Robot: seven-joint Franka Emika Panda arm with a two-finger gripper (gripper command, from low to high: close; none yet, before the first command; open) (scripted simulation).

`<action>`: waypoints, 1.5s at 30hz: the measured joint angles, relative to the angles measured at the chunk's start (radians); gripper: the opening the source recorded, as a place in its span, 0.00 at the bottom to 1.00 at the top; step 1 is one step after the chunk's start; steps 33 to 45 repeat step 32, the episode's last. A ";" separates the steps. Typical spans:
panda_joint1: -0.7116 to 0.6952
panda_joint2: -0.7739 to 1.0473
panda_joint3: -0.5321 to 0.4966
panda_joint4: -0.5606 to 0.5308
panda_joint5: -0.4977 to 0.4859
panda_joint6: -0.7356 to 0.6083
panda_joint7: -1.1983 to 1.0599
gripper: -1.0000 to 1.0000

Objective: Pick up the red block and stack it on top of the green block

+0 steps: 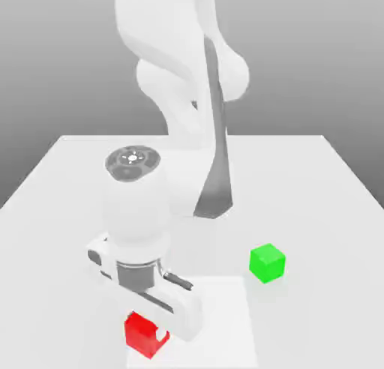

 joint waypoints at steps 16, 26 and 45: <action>0.317 -0.533 0.207 -0.326 0.215 -0.202 -0.056 0.00; 0.385 -0.533 0.327 -0.467 0.168 -0.063 0.014 0.00; 0.345 -0.378 0.337 -0.466 0.062 0.089 0.085 1.00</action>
